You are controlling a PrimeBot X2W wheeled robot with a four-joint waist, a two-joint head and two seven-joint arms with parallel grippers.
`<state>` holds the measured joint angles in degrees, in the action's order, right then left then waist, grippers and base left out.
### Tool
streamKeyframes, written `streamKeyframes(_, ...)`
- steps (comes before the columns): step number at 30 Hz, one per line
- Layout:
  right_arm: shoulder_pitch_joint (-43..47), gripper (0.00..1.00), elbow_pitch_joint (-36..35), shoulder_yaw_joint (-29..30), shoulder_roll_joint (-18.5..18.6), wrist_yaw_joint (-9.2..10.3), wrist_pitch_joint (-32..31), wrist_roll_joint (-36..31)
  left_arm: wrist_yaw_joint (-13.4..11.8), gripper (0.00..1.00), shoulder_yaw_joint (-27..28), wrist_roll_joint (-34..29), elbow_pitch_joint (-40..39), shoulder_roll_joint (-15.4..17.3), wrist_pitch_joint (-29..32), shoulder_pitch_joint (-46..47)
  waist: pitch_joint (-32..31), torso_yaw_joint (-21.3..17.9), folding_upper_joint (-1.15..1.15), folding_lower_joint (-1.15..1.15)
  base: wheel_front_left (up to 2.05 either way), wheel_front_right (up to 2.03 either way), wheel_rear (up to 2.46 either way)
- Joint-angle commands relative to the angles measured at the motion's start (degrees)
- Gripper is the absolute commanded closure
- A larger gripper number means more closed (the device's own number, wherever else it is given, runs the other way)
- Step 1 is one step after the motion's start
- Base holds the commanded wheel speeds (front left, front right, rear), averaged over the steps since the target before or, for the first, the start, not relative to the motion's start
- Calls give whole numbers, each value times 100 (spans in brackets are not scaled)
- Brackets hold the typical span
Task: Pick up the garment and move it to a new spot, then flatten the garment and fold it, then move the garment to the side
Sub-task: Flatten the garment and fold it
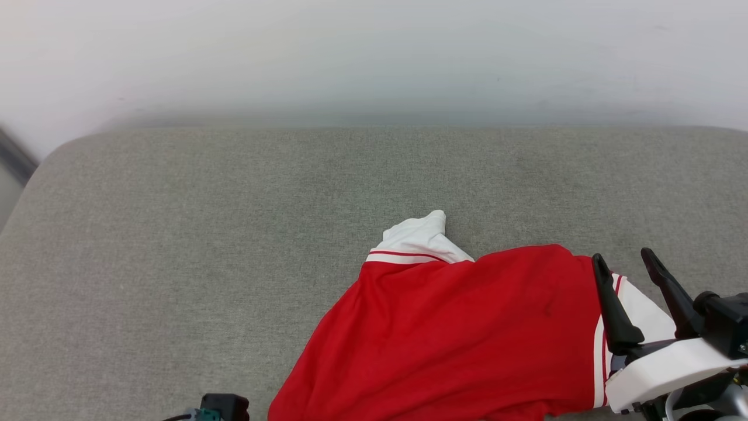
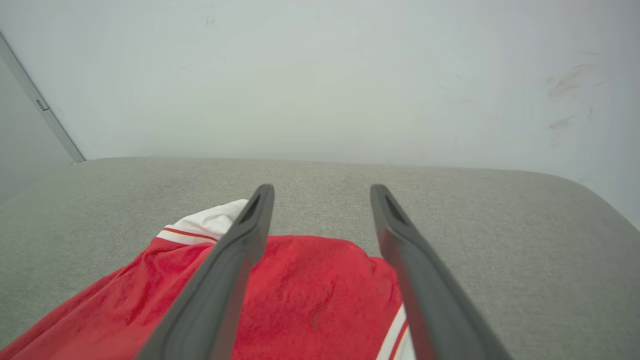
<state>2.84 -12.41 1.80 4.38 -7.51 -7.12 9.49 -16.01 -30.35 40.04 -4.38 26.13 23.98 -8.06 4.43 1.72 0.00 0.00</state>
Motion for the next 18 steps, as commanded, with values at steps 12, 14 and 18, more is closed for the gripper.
streamKeyframes(12, 118, 0, -146, -27, -57, 4, -133, -15, 113, 0, 148, -788, -469, -149, -1146, 1034, -128, -123, 0, 0, 0, 0, 0)
streamKeyframes(14, 82, 0, -157, -36, -61, 4, -152, -11, 139, 0, 162, -834, -454, -185, -1220, 1168, -86, -148, 0, 0, 0, 0, 0)
streamKeyframes(18, -117, 0, -235, -90, -74, 4, -127, -9, 310, 0, 178, -964, -254, -413, -1491, 1907, 144, -286, 0, 0, 0, 0, 0)
